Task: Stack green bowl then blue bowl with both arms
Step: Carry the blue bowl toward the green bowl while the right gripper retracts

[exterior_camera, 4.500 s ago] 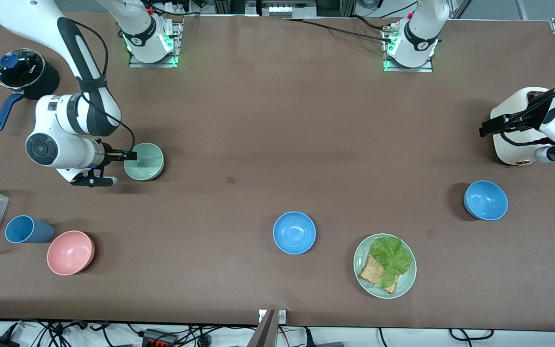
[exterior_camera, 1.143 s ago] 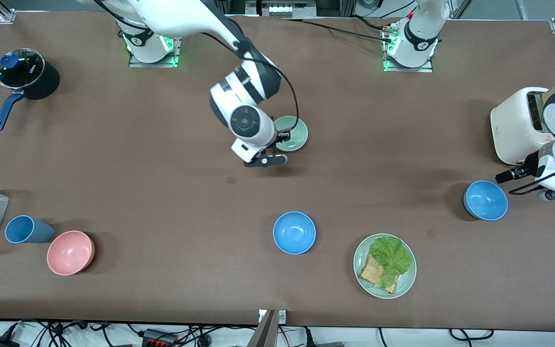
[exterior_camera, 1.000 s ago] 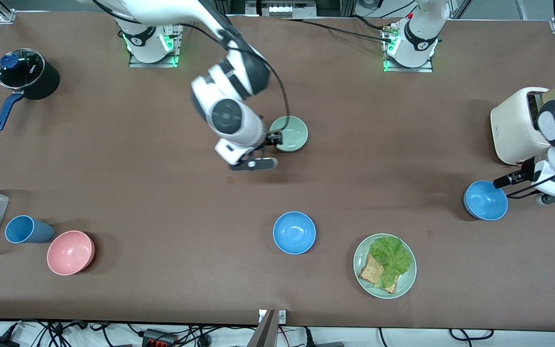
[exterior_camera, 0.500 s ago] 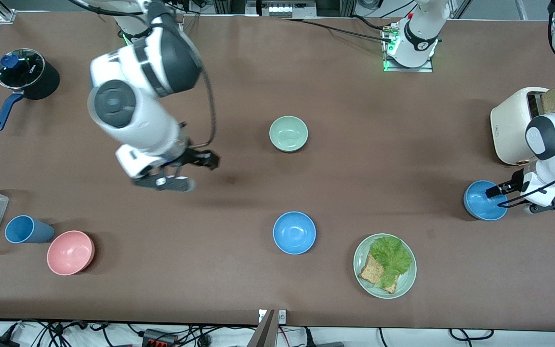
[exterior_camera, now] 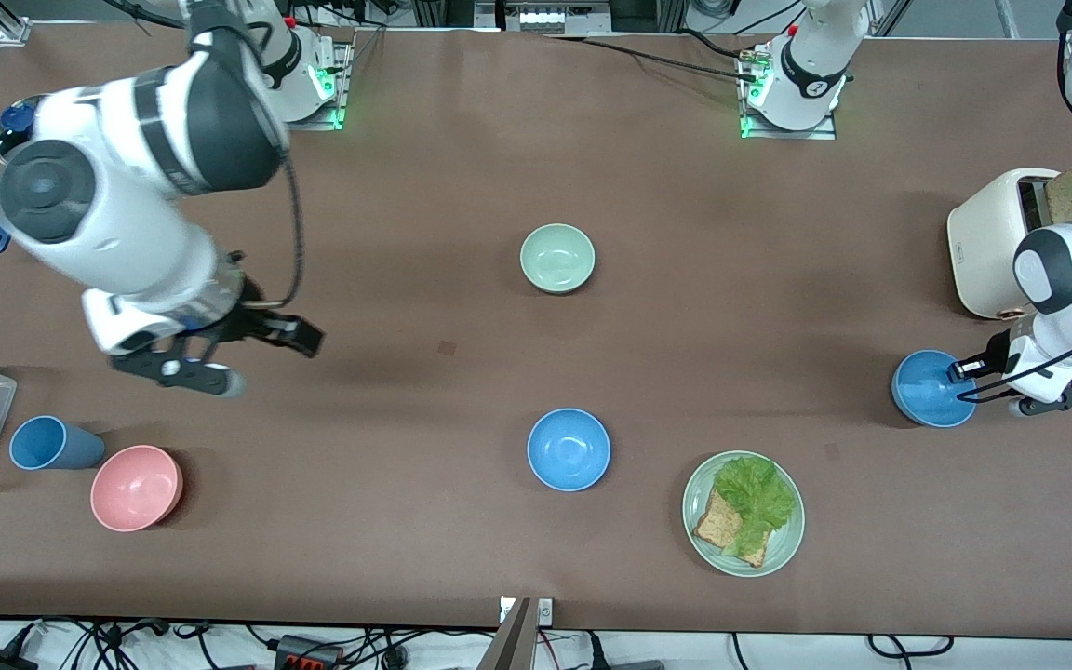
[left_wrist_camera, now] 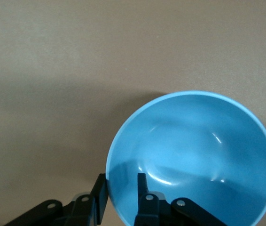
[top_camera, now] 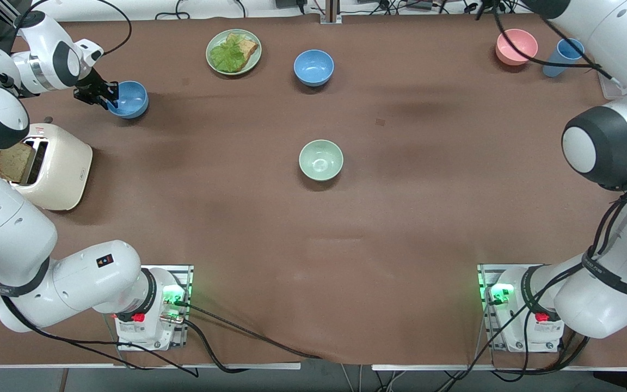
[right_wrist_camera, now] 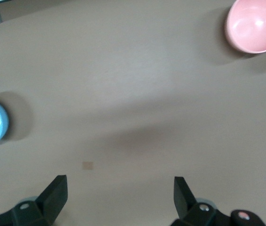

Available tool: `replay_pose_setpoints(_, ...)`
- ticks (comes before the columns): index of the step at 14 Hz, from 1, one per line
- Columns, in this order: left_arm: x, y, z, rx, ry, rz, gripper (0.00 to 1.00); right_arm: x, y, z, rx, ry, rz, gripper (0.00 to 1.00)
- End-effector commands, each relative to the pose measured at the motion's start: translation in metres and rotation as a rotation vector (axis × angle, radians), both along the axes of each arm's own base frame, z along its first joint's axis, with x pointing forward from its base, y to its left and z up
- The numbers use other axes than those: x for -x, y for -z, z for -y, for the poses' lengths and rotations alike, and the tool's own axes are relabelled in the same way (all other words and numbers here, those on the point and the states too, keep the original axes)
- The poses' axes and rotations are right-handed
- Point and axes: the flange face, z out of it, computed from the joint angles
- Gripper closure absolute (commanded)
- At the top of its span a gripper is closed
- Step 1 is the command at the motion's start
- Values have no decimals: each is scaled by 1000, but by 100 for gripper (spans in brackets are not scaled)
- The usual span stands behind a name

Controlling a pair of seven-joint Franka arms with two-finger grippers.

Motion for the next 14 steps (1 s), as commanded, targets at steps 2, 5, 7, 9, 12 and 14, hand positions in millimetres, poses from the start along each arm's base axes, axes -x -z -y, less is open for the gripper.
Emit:
replay_pose_setpoints(2,-7,0,-3,-7,53,3,98,-8,-25,88,-19,21,11,0)
replay_pose_setpoints(5,-6,-12,2,-6,54,-1,99,-6,-48,153,-28,-42,45,0)
replay_pose_setpoints(7,-7,-48,27,14,87,-34,99,0,-60,184,-48,-96,64,0)
replay_pose_setpoints(9,-2,-93,56,56,74,-82,99,6,-71,205,-37,-144,80,0)
replay_pose_setpoints(12,8,-142,102,152,3,-130,99,21,-83,215,17,-181,77,0)
replay_pose_setpoints(14,12,-169,153,187,-29,-160,99,25,-86,217,28,-210,73,0)
